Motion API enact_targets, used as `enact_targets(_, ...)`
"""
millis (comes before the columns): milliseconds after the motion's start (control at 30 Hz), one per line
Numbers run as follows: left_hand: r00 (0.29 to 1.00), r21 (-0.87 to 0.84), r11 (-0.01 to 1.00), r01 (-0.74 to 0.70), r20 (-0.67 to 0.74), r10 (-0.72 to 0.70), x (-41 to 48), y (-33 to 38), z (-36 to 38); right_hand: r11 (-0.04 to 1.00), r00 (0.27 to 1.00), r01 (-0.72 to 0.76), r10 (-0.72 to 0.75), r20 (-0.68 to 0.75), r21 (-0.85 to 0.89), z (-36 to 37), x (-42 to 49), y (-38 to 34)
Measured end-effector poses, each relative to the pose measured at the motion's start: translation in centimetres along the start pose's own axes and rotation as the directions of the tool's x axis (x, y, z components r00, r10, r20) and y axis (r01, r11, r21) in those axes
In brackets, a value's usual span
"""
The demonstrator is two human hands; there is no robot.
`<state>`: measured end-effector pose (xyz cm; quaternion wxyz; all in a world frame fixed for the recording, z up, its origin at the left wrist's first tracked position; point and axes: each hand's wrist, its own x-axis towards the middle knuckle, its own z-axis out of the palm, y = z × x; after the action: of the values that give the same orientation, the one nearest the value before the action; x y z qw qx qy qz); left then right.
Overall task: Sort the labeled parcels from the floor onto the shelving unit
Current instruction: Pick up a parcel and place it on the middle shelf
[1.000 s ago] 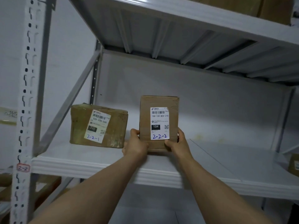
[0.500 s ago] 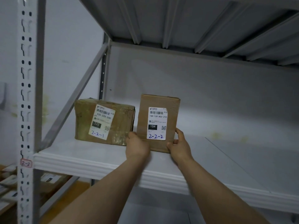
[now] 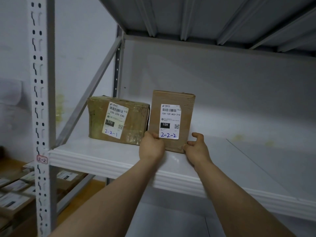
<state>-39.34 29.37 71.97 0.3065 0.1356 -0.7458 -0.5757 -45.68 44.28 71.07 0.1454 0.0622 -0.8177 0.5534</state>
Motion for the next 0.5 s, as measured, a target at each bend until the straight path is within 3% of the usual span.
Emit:
enact_targets(133,0.999,0.001,0.999,-0.053,0.010,0.053,-0.6,0.8,-0.2,1.000,0.992,-0.005,0.005,-0.122,0.001,-0.3,-0.9,-0.8)
enact_targets(267,0.973,0.084,0.970,-0.229,0.060,0.225,-1.5,1.1,-1.2,0.991,0.960,0.099,-0.119,-0.252,-0.089,-0.5,-3.2,-2.2)
enact_targets(367,0.937,0.153,0.926,-0.346,0.105,0.333,-2.7,0.7,-2.6,0.977,0.954,0.156,-0.187,-0.232,-0.147,0.3,-5.5,-3.5)
enact_targets(500,0.893,0.252,0.859,-0.446,0.054,0.448,-4.2,-0.2,-6.4,0.971,0.955,0.195,-0.220,-0.201,-0.136,2.8,-9.4,-5.4)
